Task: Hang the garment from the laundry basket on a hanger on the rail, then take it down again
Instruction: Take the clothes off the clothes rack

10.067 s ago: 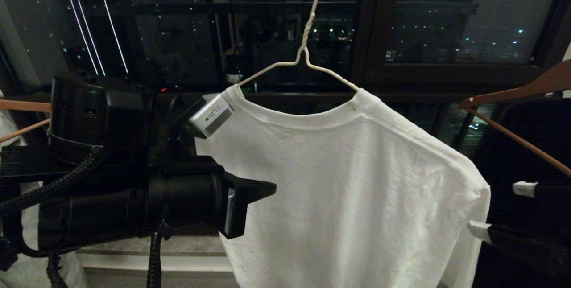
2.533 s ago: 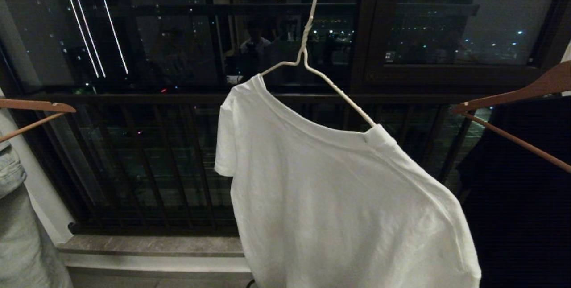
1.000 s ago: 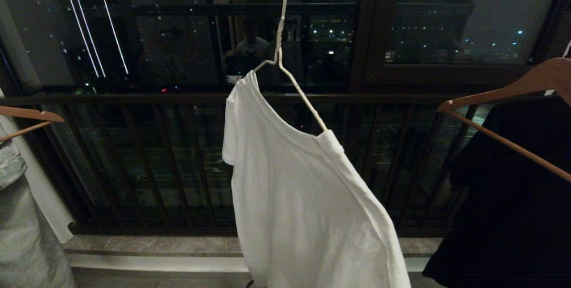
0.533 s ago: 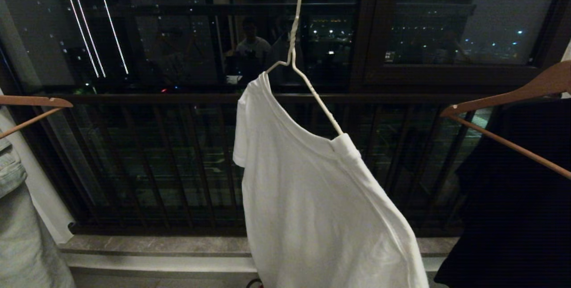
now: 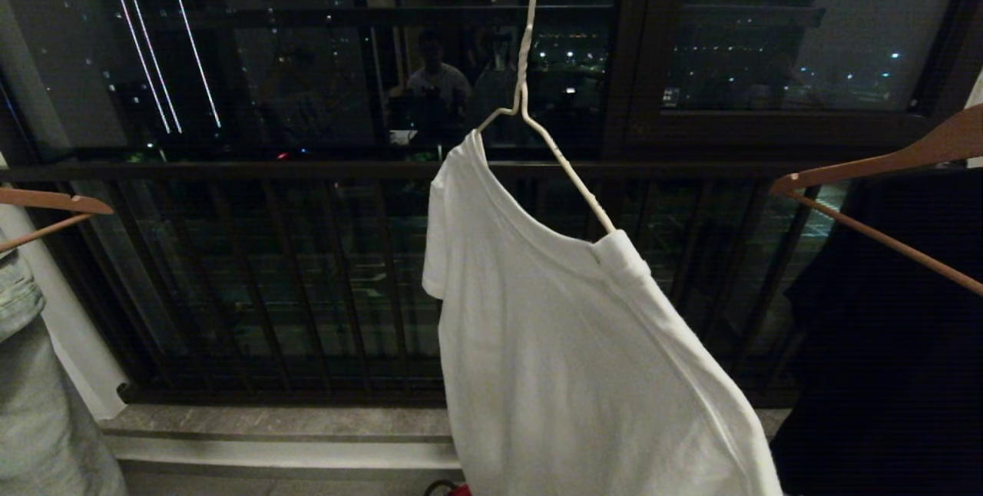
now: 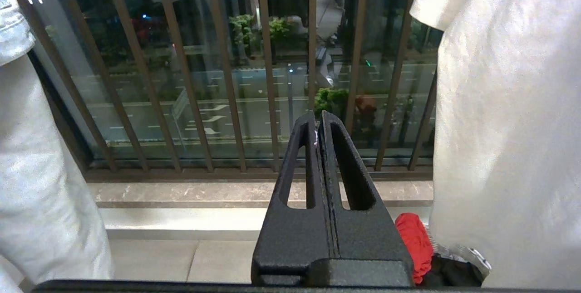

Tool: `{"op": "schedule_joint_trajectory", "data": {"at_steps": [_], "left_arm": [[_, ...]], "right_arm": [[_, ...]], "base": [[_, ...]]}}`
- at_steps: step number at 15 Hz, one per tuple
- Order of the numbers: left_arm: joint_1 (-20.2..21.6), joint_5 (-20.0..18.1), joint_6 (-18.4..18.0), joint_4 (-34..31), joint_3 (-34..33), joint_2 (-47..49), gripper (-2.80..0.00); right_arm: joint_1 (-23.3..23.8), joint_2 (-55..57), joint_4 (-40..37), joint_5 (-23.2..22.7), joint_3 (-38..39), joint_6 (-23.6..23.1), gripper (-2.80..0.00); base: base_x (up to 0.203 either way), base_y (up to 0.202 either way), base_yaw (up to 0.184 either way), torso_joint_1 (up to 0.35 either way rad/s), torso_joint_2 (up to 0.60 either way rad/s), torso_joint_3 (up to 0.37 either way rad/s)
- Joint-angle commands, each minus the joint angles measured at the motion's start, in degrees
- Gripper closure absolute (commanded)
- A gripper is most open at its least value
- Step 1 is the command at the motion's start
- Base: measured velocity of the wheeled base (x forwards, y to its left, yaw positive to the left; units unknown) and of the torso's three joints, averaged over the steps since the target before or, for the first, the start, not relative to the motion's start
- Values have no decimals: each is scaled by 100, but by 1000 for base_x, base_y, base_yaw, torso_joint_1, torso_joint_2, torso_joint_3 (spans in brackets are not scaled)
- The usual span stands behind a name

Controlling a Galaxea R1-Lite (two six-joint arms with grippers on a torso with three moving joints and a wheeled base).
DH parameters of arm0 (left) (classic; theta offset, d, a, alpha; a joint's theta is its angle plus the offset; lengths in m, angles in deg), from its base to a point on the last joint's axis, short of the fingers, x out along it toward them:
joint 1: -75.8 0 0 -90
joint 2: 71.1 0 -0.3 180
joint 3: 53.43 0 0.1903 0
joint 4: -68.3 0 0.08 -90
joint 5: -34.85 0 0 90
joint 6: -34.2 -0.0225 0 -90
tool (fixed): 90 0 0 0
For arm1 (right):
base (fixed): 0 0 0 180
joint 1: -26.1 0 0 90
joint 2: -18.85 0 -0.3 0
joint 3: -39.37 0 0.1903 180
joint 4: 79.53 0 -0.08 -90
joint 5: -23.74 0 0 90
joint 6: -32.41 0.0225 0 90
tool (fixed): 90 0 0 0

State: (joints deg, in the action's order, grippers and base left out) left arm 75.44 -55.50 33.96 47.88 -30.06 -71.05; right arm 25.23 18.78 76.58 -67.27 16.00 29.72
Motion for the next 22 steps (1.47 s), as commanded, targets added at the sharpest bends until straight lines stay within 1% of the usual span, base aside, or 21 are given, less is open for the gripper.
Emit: {"op": "schedule_joint_trajectory", "data": {"at_steps": [1,12,16,21,22], "left_arm": [[0,29,53,4,-88,4,0],[0,71,77,13,-88,4,0],[0,79,86,13,-88,4,0],[0,79,86,13,-88,4,0],[0,62,26,4,-88,4,0]], "right_arm": [[-9,7,0,-4,9,-12,0],[0,7,-9,-4,9,-38,0],[0,7,-27,31,0,76,0],[0,7,-27,31,0,76,0],[-5,7,-27,31,0,76,0]], "base": [[0,0,0,0,0,0],[0,0,0,0,0,0],[0,0,0,0,0,0],[0,0,0,0,0,0],[0,0,0,0,0,0]]}}
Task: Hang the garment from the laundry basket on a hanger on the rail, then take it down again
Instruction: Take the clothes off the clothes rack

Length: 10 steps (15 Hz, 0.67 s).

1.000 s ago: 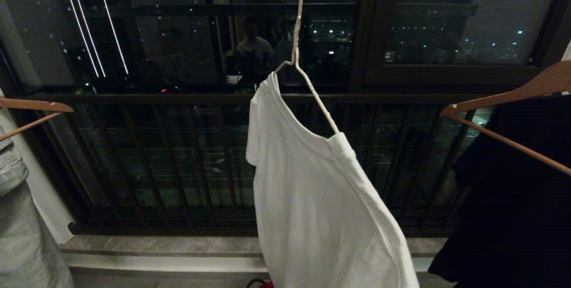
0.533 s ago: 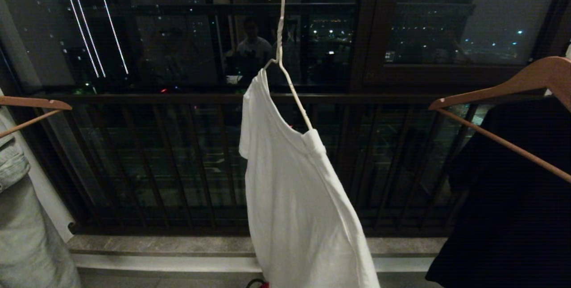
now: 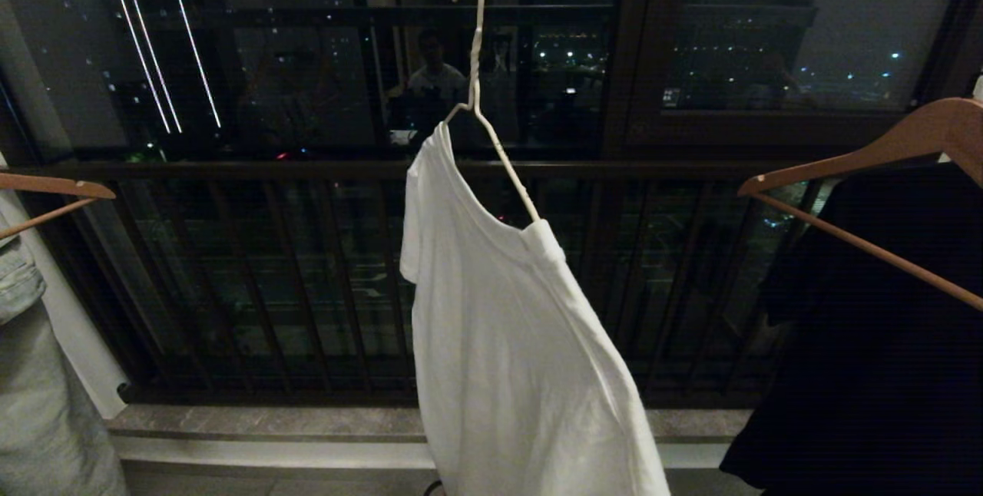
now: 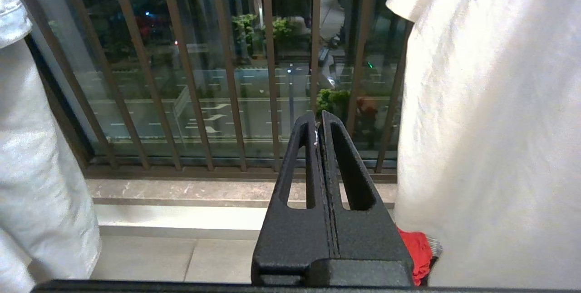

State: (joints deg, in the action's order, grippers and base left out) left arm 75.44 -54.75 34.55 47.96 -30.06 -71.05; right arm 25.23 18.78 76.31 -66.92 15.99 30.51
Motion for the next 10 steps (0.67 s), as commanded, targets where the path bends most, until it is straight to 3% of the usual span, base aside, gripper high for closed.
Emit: {"op": "schedule_joint_trajectory", "data": {"at_steps": [1,10], "left_arm": [[0,4,1,-3,-88,4,0],[0,5,-9,5,-88,4,0]], "right_arm": [[-2,7,7,-4,1,-3,0],[-6,7,0,-4,1,6,0]], "base": [[0,0,0,0,0,0],[0,0,0,0,0,0]]}}
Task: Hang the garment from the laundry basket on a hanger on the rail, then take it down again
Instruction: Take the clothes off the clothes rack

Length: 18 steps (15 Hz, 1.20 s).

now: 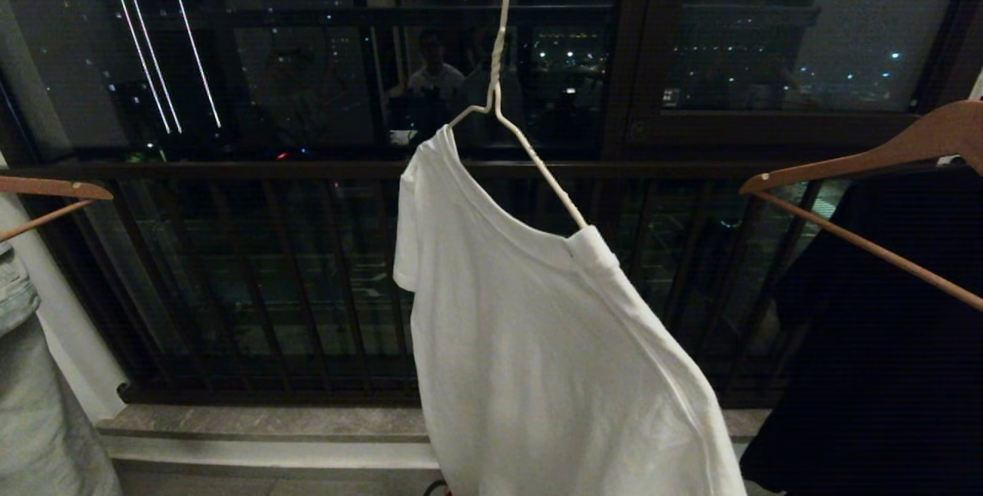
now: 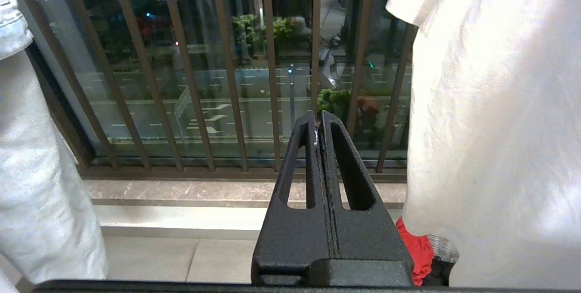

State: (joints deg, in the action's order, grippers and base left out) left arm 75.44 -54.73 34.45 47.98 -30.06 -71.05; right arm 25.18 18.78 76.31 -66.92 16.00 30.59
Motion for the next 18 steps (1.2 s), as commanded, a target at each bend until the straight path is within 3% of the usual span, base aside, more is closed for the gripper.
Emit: {"op": "schedule_joint_trajectory", "data": {"at_steps": [1,8,12,16,18], "left_arm": [[0,2,20,3,-88,4,0],[0,-86,41,234,134,4,0],[0,-1087,45,48,1058,749,0],[-9,-2388,39,9,2248,2670,0],[-58,-2767,27,-22,3076,3788,0]], "right_arm": [[-4,7,0,-4,-2,-3,0],[-1,7,-9,-4,-4,-3,0],[4,7,-9,-4,-9,-3,0],[-4,7,-17,-4,-9,-3,0],[4,7,-17,-4,-9,-3,0]], "base": [[0,0,0,0,0,0],[0,0,0,0,0,0],[0,0,0,0,0,0],[0,0,0,0,0,0],[0,0,0,0,0,0]]}}
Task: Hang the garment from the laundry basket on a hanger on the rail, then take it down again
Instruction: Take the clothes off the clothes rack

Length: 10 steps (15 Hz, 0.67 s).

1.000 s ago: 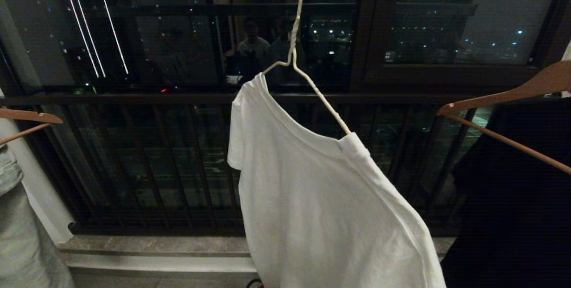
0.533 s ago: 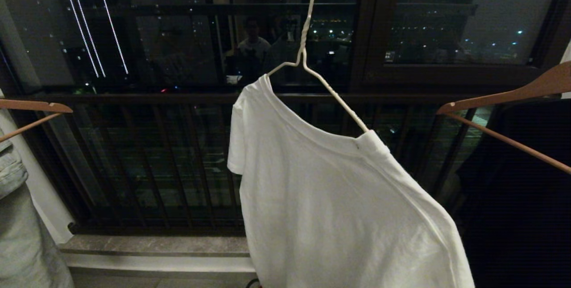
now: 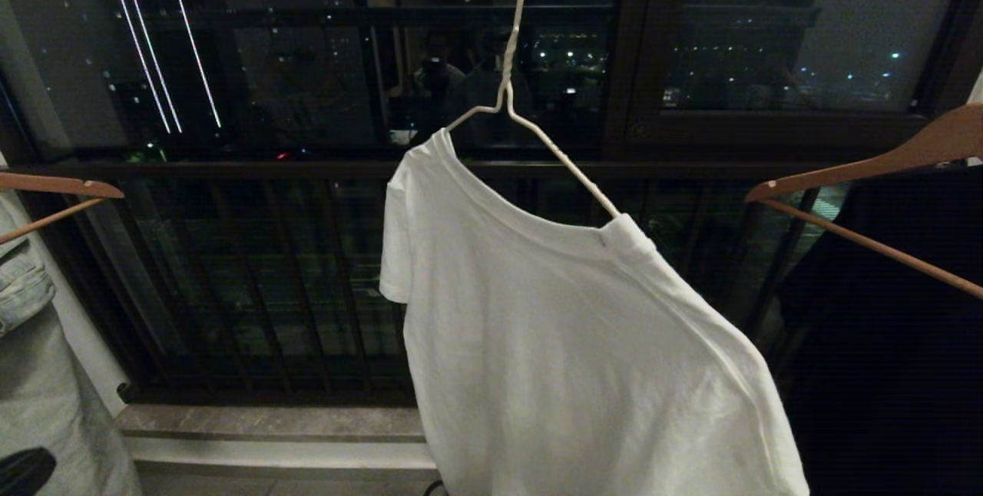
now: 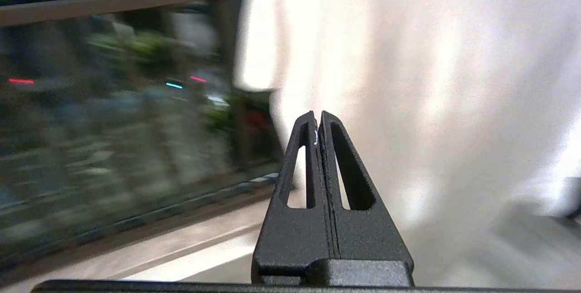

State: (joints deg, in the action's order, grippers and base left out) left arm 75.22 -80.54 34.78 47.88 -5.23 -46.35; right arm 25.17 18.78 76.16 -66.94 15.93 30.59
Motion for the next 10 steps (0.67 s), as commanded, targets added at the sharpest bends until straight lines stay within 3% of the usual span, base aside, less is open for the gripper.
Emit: {"op": "schedule_joint_trajectory", "data": {"at_steps": [1,3,5,8,10], "left_arm": [[-138,-289,-17,-22,1031,1815,0],[-535,-316,-16,-60,1923,2631,0],[-1386,120,55,-307,2634,3111,0],[-3043,1584,821,-937,3933,3846,0],[-3879,2618,1152,-1270,4780,4452,0]], "right_arm": [[-3,16,-12,-3,-1,-3,0],[-3,51,-20,-3,-1,-3,0],[-3,51,-20,-3,-2,-3,0],[-3,136,-28,-3,-9,-3,0],[-3,216,-29,-3,-7,-5,0]], "base": [[0,0,0,0,0,0],[0,0,0,0,0,0],[0,0,0,0,0,0],[0,0,0,0,0,0],[0,0,0,0,0,0]]}}
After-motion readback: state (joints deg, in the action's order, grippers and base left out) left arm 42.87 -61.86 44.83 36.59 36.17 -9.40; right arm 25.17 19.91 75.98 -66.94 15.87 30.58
